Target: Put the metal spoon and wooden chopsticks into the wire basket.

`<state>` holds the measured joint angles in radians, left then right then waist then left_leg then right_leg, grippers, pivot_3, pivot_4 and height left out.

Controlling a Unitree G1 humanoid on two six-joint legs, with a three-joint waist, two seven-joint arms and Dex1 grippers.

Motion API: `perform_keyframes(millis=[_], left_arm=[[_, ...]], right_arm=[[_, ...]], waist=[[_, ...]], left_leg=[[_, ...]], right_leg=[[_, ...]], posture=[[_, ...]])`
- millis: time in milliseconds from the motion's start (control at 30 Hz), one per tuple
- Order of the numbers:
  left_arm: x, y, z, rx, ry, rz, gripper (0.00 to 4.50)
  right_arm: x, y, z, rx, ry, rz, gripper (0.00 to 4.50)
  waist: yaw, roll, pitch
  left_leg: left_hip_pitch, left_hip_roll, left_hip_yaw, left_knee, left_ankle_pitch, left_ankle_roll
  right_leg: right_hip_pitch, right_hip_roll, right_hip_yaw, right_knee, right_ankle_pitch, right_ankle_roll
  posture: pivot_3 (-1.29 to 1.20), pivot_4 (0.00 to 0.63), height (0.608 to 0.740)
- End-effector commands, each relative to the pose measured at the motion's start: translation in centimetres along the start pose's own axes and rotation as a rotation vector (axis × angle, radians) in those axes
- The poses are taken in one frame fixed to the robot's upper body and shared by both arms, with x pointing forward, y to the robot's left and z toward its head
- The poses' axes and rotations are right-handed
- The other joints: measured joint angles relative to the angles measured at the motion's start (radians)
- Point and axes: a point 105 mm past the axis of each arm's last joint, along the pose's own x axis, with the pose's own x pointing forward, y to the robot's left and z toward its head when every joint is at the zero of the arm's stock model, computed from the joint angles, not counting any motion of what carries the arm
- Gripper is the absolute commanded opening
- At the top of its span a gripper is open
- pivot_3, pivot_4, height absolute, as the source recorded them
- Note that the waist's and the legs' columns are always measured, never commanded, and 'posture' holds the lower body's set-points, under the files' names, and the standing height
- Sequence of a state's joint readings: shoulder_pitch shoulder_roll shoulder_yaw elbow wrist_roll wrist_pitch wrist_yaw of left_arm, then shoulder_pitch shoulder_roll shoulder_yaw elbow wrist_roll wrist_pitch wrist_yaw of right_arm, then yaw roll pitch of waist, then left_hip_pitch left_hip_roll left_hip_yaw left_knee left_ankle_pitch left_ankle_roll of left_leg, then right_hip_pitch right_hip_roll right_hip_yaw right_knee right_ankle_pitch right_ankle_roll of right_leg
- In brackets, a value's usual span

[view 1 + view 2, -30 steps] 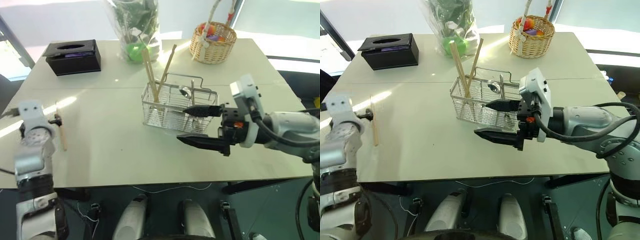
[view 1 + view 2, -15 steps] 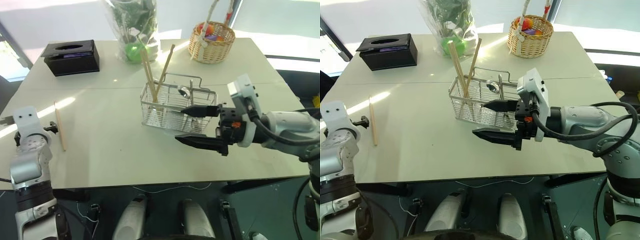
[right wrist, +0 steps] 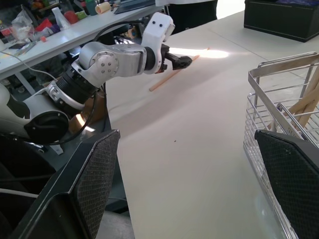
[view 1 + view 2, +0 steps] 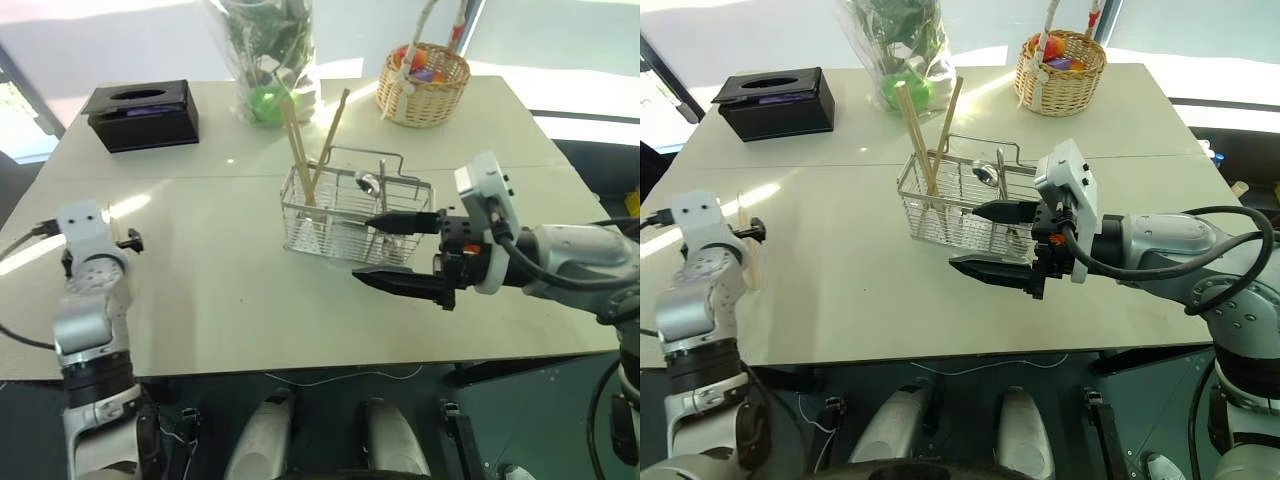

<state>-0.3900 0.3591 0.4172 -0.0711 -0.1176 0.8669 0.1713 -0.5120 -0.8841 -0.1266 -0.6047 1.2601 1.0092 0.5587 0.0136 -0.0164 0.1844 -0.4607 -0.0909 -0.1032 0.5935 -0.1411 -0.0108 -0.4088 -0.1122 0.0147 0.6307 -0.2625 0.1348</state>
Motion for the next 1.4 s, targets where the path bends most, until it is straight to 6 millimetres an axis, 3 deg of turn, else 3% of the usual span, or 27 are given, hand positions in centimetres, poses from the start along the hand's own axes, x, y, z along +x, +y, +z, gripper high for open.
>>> perform_keyframes(millis=[33, 267, 533, 833, 933, 1167, 1333, 1400], left_arm=[[0.0, 1.1, -1.6, 0.022, 0.08, 0.072, 4.42], [-0.3, 1.6, -3.4, 0.034, 0.141, 0.081, 4.42], [-0.7, 1.7, -5.1, -0.1, 0.243, 0.009, 4.42], [-0.9, 3.5, -5.1, -0.131, 0.258, 0.027, 4.42], [-0.9, 3.7, -5.0, -0.14, 0.252, 0.042, 3.62], [-1.1, 4.0, -4.9, -0.149, 0.246, 0.06, 0.06], [-1.0, 4.6, -4.6, -0.145, 0.238, 0.09, 0.01], [-0.4, 5.0, -3.1, -0.144, 0.174, 0.103, 0.01]], right_arm=[[-0.5, 0.2, 0.9, -0.046, -0.024, -0.015, 4.5], [-0.7, -0.1, 1.0, -0.046, -0.027, -0.037, 4.5], [-0.8, -0.4, 1.1, -0.05, -0.029, -0.052, 4.5], [-1.0, -0.8, 1.2, -0.053, -0.029, -0.067, 4.5], [-1.0, -0.9, 1.3, -0.058, -0.031, -0.072, 4.5], [-1.1, -1.1, 1.3, -0.064, -0.032, -0.075, 4.5], [-1.1, -1.1, 1.2, -0.062, -0.03, -0.074, 4.5], [-1.1, -1.1, 1.2, -0.06, -0.033, -0.078, 4.5]], waist=[[-0.001, 0.0, 0.0], [-0.002, 0.001, -0.001], [-0.002, 0.004, -0.003], [-0.003, 0.007, -0.006], [-0.004, 0.007, -0.006], [-0.009, 0.008, -0.007], [-0.008, 0.007, -0.007], [-0.006, 0.007, -0.007]], left_leg=[[0.0, 0.0, 0.0, 0.0, 0.0, 0.0], [0.001, 0.0, 0.001, 0.0, 0.0, 0.0], [0.001, 0.0, 0.001, 0.0, 0.0, 0.0], [0.002, 0.0, 0.002, 0.0, 0.0, 0.0], [0.002, 0.001, 0.003, 0.0, 0.0, 0.0], [0.002, 0.001, 0.003, -0.001, 0.0, 0.0], [0.002, 0.001, 0.003, -0.001, 0.0, 0.0], [0.002, 0.001, 0.003, -0.001, 0.0, 0.0]], right_leg=[[0.0, 0.0, 0.0, 0.0, 0.0, 0.0], [0.0, 0.0, 0.001, 0.0, 0.0, 0.0], [0.0, 0.0, 0.001, 0.0, 0.0, 0.0], [0.001, 0.0, 0.001, 0.0, -0.002, -0.003], [0.001, 0.0, 0.002, 0.0, -0.002, -0.003], [0.0, 0.0, 0.003, 0.0, -0.002, -0.003], [0.0, 0.0, 0.003, 0.0, -0.002, -0.003], [0.0, 0.0, 0.003, 0.0, -0.002, -0.003]], posture=[[0.0, 0.15, 0.74], [0.0, 0.15, 0.74], [0.0, 0.15, 0.74], [0.0, 0.15, 0.74], [0.0, 0.15, 0.74], [0.0, 0.15, 0.74], [0.0, 0.15, 0.74], [0.0, 0.15, 0.74]])
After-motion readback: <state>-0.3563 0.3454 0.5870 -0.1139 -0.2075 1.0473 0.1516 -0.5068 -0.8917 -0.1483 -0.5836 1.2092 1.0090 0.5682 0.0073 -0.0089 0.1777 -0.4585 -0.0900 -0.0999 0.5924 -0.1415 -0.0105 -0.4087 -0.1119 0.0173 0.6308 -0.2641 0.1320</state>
